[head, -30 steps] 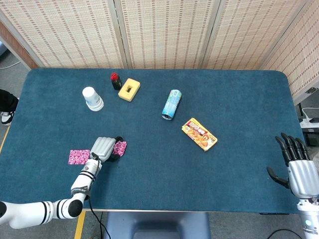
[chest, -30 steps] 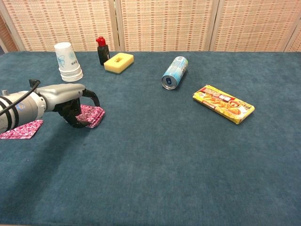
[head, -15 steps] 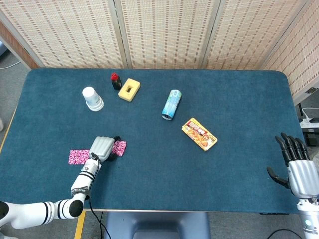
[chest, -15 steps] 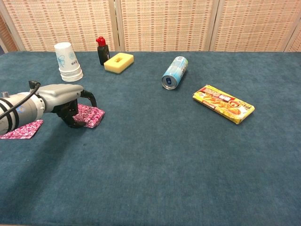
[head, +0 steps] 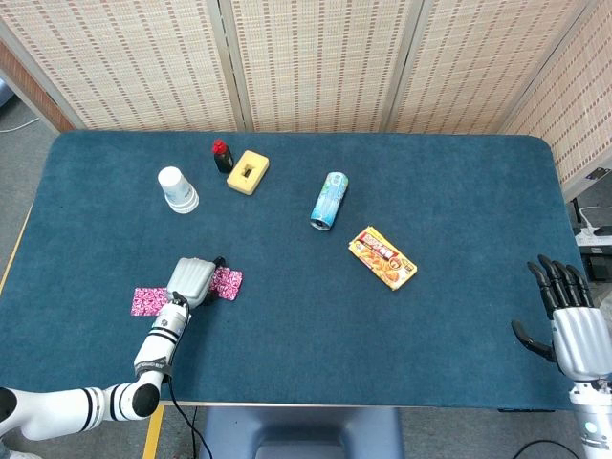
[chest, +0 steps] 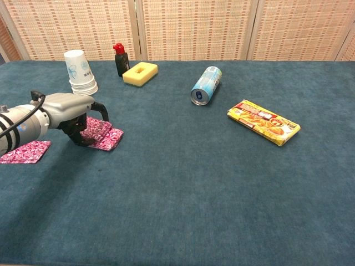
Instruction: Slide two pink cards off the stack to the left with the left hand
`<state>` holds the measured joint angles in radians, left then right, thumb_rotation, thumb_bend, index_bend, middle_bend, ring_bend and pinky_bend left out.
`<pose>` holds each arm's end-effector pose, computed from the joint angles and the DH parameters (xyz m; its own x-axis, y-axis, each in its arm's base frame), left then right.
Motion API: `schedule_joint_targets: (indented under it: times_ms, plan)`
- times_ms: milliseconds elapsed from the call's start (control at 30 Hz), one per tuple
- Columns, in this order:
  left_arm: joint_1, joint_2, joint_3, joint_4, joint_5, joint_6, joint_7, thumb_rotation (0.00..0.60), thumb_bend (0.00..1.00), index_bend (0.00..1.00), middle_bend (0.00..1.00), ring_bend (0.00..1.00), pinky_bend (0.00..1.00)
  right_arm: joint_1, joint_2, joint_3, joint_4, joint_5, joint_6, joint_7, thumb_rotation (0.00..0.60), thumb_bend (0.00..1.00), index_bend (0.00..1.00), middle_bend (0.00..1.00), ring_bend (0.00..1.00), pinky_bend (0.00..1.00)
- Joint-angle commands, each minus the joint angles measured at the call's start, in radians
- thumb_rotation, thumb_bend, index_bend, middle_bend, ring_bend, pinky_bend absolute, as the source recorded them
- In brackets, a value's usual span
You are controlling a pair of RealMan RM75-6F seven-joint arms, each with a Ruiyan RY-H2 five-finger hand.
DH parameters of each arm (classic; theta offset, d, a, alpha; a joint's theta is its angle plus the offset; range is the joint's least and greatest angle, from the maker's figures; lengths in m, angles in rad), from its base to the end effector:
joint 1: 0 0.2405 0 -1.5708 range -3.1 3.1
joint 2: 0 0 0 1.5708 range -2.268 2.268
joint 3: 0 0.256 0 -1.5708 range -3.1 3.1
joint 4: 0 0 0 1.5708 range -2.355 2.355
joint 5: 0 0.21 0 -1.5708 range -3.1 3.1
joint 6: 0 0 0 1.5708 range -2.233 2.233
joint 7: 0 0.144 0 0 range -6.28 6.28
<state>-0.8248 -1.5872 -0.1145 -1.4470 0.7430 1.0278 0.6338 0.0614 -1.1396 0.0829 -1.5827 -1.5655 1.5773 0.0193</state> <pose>-0.1722 0.3541 -0.0254 0.5800 0.3098 0.7534 0.8146 -0.2152 -0.5386 -0.3026 -0.1797 0.1683 0.3816 0.1130 0.9174 -0.9196 -0.0540 0.3891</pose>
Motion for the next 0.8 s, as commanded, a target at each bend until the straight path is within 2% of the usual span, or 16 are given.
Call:
schedule_joint_targets:
  times_ms: [33, 367, 800]
  plan:
    - [-0.003, 0.012, -0.004, 0.002, -0.005, -0.011, 0.006, 0.6, 0.5, 0.69, 1.0, 1.0, 1.0, 0.0, 0.0, -0.001, 0.0, 0.0, 0.0, 0.0, 0.6, 0.22, 0.0, 0.0, 0.0, 0.05]
    - [-0.011, 0.072, -0.022, 0.038, -0.045, -0.087, -0.017, 0.6, 0.5, 0.69, 1.0, 1.0, 1.0, 0.002, 0.0, -0.001, 0.0, 0.002, -0.005, -0.004, 0.6, 0.22, 0.0, 0.0, 0.0, 0.05]
    - [0.001, 0.099, -0.008, 0.134, -0.071, -0.147, -0.05, 0.6, 0.5, 0.69, 1.0, 1.0, 1.0, 0.001, -0.003, -0.001, -0.002, 0.002, -0.002, -0.007, 0.6, 0.22, 0.0, 0.0, 0.0, 0.05]
